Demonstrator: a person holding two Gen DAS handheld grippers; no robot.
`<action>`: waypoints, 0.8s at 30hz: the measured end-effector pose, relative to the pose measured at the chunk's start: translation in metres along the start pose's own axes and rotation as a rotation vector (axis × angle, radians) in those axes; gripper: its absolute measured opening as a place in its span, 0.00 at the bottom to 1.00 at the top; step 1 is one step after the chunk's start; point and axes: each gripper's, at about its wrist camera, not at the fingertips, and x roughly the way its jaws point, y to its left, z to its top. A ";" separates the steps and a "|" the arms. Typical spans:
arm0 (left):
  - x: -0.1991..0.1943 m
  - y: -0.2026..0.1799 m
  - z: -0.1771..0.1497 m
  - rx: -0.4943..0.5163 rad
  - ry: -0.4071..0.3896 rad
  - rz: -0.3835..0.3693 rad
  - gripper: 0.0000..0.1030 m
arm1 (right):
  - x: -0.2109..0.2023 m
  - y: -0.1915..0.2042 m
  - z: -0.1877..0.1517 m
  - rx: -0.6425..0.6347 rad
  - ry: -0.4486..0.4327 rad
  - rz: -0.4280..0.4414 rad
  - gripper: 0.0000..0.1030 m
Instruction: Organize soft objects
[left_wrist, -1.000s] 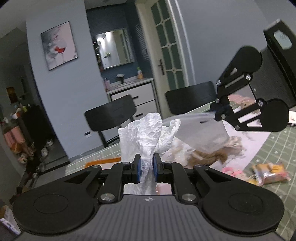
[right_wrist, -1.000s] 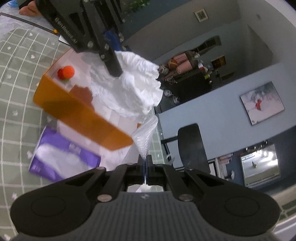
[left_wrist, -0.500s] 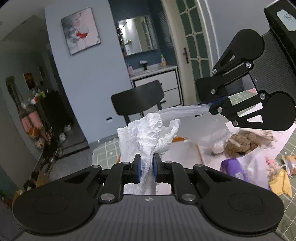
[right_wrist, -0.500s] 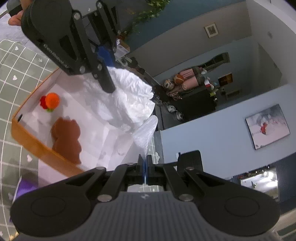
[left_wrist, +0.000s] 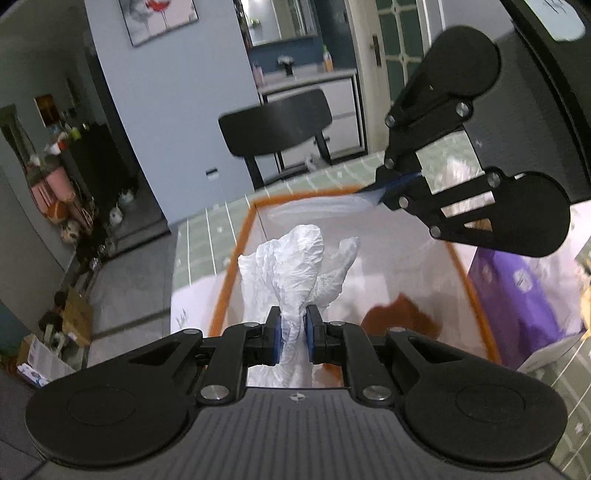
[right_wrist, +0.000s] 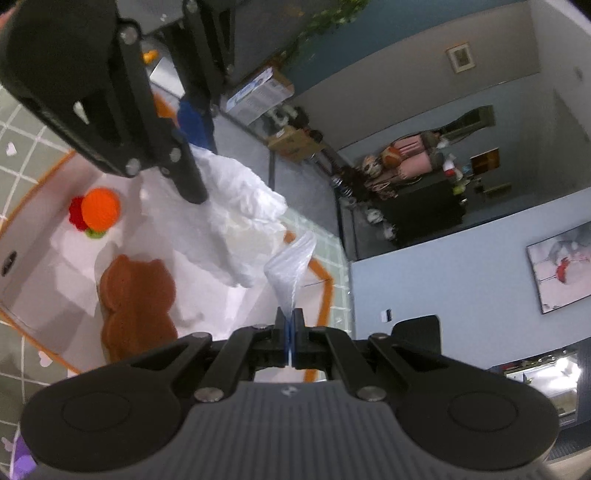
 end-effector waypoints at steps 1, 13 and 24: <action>0.003 0.000 -0.002 0.003 0.012 0.001 0.14 | 0.007 0.003 0.000 -0.006 0.012 0.007 0.00; 0.027 -0.003 -0.018 0.046 0.131 0.030 0.14 | 0.069 0.025 0.002 -0.023 0.096 0.074 0.00; 0.039 -0.010 -0.030 0.031 0.204 -0.028 0.20 | 0.099 0.031 0.005 0.007 0.122 0.123 0.00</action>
